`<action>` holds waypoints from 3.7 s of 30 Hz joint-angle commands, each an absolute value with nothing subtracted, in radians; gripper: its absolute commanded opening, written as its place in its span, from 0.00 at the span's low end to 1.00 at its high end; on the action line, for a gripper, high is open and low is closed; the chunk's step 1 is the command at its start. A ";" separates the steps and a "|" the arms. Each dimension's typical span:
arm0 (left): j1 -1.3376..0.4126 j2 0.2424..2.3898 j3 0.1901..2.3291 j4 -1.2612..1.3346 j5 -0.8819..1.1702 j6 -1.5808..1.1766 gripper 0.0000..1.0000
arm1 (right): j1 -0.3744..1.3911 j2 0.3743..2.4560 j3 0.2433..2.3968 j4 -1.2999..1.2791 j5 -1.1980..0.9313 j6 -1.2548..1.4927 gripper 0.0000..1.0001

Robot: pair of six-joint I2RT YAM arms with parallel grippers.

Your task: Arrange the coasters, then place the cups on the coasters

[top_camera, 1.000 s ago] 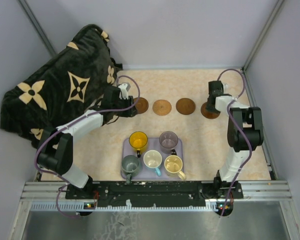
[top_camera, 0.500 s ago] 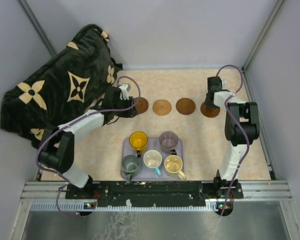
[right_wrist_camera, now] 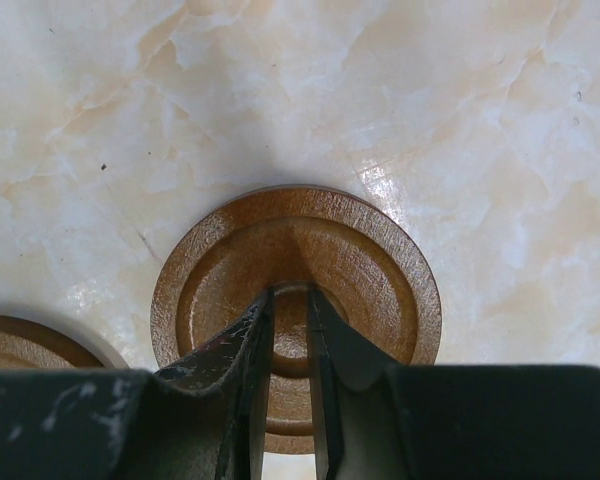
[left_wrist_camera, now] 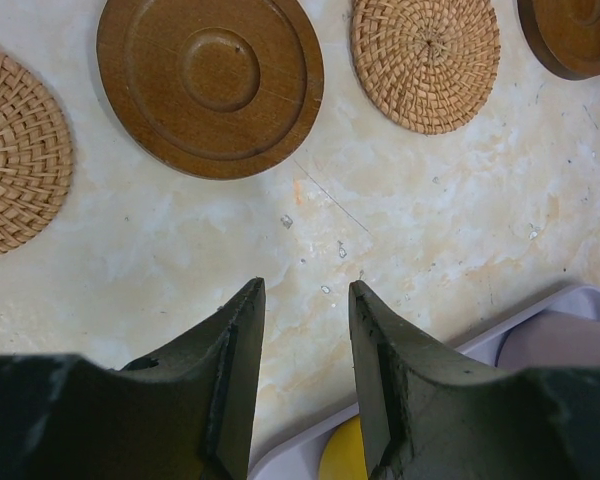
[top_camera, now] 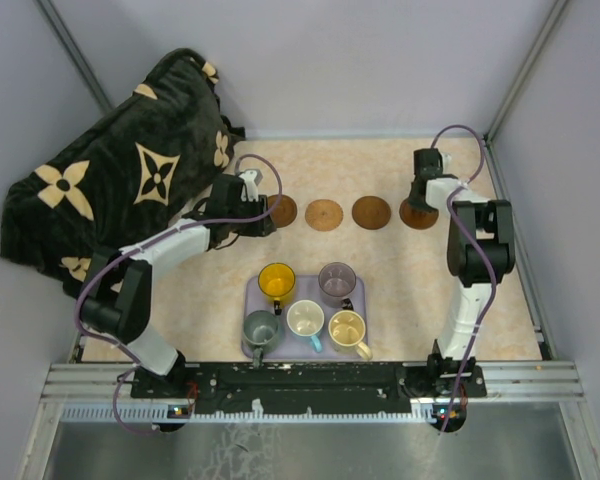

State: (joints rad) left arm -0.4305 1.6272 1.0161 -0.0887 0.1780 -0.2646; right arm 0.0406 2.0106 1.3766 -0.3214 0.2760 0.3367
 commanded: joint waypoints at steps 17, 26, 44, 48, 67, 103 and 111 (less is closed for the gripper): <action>-0.435 1.652 1.049 -0.057 0.124 -0.243 0.46 | 0.037 1.928 1.366 -0.326 0.259 0.327 0.24; -0.432 1.626 1.063 -0.040 0.042 -0.258 0.45 | 0.037 1.773 1.338 -0.336 0.244 0.318 0.29; -0.421 1.229 0.891 -0.145 -0.234 -0.296 0.50 | 0.037 1.192 0.965 -0.269 0.157 0.340 0.90; -0.420 1.091 0.827 -0.207 -0.338 -0.290 0.63 | 0.036 1.105 0.919 -0.317 0.114 0.364 0.99; -0.420 0.819 0.650 -0.395 -0.723 -0.435 1.00 | 0.036 0.821 0.729 -0.272 0.391 0.332 0.99; -0.424 0.734 0.628 -0.485 -0.312 -0.489 1.00 | 0.355 0.752 0.819 -0.648 0.333 0.359 0.84; -0.495 0.752 0.625 -0.500 -0.309 -0.498 1.00 | 0.579 0.790 0.818 -0.697 0.311 0.472 0.76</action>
State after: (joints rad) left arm -0.4595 0.7666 0.6193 -0.5056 -0.3271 -0.4938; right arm 0.4854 0.7677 0.7685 -0.6628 0.2947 0.4026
